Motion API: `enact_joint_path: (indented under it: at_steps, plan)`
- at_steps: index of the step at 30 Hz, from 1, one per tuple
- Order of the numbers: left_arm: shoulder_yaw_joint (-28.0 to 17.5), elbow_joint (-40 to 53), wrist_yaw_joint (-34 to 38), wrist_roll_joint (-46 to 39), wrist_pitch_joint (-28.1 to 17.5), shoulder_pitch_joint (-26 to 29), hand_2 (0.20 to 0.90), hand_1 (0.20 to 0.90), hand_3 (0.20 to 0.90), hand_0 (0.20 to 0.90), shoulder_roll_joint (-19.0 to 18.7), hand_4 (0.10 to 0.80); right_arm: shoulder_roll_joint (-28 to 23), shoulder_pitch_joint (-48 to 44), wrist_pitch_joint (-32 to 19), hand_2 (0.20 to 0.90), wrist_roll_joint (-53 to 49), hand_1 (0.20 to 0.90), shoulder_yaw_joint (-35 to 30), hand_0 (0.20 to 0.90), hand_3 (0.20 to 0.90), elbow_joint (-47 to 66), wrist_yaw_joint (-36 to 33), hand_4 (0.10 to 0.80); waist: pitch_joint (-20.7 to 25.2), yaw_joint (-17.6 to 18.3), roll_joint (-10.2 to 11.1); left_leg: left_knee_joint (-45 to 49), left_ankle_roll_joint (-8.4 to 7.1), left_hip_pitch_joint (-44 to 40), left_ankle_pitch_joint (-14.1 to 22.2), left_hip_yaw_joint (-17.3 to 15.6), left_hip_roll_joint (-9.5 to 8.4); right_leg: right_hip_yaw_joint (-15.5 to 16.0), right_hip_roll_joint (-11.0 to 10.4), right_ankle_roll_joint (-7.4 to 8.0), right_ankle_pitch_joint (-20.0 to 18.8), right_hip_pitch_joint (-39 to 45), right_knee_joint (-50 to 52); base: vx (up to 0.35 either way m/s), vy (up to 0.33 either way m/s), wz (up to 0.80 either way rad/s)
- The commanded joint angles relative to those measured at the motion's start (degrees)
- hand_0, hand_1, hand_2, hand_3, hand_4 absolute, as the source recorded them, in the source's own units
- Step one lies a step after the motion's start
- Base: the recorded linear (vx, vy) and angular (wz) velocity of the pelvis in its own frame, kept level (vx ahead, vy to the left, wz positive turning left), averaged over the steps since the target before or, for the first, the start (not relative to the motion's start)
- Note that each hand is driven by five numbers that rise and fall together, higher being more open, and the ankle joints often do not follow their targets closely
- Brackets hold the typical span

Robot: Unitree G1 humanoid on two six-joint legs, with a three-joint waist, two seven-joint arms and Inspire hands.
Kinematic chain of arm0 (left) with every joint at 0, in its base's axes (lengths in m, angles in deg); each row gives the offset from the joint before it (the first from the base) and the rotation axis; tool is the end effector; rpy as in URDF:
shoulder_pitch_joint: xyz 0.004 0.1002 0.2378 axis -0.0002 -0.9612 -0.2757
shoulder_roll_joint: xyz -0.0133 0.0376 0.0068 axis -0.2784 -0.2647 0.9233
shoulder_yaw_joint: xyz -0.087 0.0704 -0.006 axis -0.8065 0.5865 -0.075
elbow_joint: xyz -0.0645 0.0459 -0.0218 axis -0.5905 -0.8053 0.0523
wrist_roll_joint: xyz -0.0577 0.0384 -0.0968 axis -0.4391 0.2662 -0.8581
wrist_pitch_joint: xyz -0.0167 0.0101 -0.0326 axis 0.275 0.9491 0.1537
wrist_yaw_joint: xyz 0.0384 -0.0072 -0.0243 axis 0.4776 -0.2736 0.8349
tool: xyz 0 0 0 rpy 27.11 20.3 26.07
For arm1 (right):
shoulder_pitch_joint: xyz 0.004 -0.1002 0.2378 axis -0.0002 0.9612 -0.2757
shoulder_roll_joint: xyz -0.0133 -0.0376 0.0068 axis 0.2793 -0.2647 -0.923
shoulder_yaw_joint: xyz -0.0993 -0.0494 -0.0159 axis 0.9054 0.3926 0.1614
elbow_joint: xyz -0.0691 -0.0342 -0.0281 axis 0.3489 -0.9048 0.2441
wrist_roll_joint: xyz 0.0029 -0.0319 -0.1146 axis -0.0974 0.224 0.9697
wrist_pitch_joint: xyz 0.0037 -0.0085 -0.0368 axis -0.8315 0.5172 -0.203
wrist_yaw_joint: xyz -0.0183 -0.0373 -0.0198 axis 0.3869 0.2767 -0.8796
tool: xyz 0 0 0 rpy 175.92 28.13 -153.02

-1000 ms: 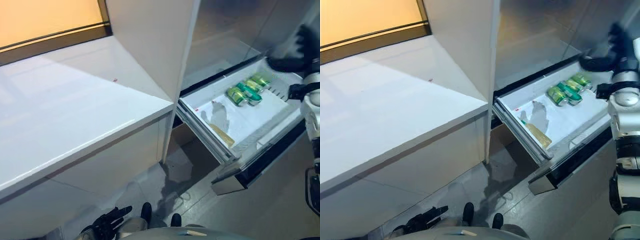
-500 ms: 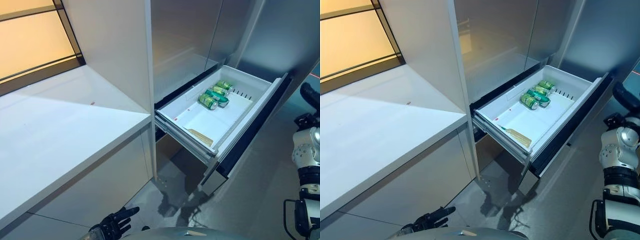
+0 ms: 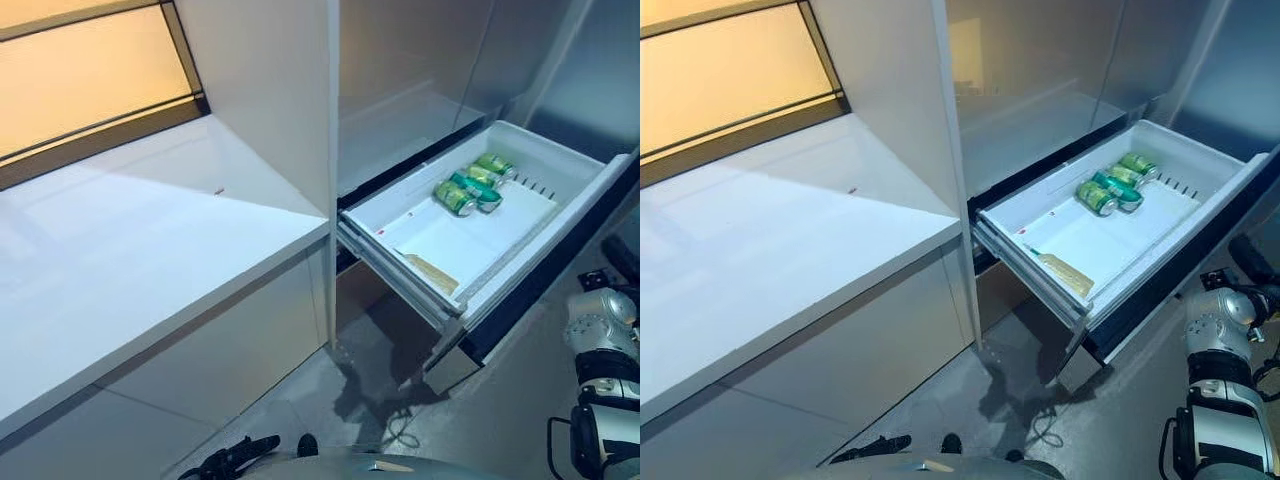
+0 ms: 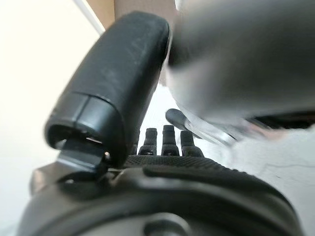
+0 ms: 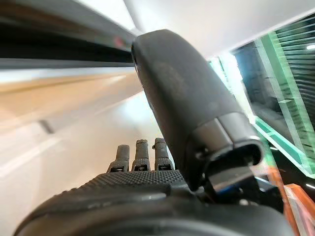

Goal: Put drinks into fridge and close the fridge

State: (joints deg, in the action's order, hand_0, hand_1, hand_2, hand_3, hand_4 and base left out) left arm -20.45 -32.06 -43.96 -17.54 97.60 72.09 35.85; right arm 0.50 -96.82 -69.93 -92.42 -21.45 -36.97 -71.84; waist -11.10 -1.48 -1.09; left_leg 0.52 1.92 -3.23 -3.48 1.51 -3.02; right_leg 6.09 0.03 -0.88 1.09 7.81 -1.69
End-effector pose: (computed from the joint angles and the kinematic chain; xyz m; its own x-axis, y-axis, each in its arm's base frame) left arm 0.0706 0.2243 -0.1429 0.3040 -0.0506 -0.9513 -0.5035 0.8392 -0.2056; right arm 0.2612 -0.3589 0.0677 0.3167 -0.9023 -0.2924 0.8976 0.1855 0.3999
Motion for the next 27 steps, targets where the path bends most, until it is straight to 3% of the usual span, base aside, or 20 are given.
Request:
enact_joint_path:
  at_steps: [1, 6, 9, 17, 27]
  plan:
    - [1.35, -0.29, 0.34, 1.39, 0.3, 0.77, 0.9, 0.9, 0.9, 0.9, -1.99, 0.8, -1.48, -2.84, -3.97, 0.9, -0.53, 0.9, -1.11, 0.9, 0.9, 3.62, 4.24, 0.8, -0.81, -2.19, 3.48, 15.93, 3.72, 3.66, 14.65, 0.35, -2.83, -0.85, -2.53, -0.04, 5.83, -6.41, 15.44, 0.012, -0.014, 0.17]
    - [0.93, -0.03, 1.13, 1.69, -0.01, 1.21, 0.9, 0.9, 0.9, 0.9, -2.56, 0.8, -0.77, -2.83, -1.47, 0.9, -4.01, 0.9, 0.12, 0.9, 0.9, 4.32, 8.69, 0.8, -3.59, -2.9, 3.78, 23.68, 4.77, 8.05, 17.98, 2.2, -3.67, -0.32, -2.82, -1.58, 9.69, -10.18, 24.77, 0.009, -0.009, 0.06]
    - [1.02, 0.37, 0.99, 0.58, -1.15, 1.34, 0.9, 0.9, 0.9, 0.9, -2.07, 0.8, -0.12, -3.01, 2.9, 0.9, -8.74, 0.9, 1.1, 0.9, 0.9, 5.19, 17.6, 0.8, -4.61, -3.18, 3.76, 27.06, 4.74, 10.14, 18.79, 3.73, -4.15, -0.02, -2.8, -2.67, 11.35, -12.17, 29.09, 0.032, -0.023, 0.08]
    - [1.24, 4.25, -0.67, -1.14, -1.9, 0.1, 0.9, 0.9, 0.9, 0.9, -0.78, 0.8, 2.78, -2.07, 9.1, 0.9, -5.39, 0.9, 4.56, 0.9, 0.9, 13.13, 34.16, 0.8, -6.09, -3.23, 3.32, 28.4, 4.21, 11.9, 17.85, 4.5, -4.62, 0.02, -2.5, -3.04, 11.92, -14.12, 32.25, 0.012, -0.006, 0.01]
    - [0.45, 5.14, -0.76, -2.88, -3.47, -2.21, 0.9, 0.9, 0.9, 0.9, -0.46, 0.8, 2.11, -5.68, 12.31, 0.9, 4.08, 0.9, 11.46, 0.9, 0.9, 20.24, 46.23, 0.8, -7.65, -4.78, 2.69, 25.99, 3.25, 12.51, 14.6, 6.34, -4.9, 0.99, -2.4, -2.8, 11.94, -15.22, 33.48, -0.023, 0.03, 0.0]
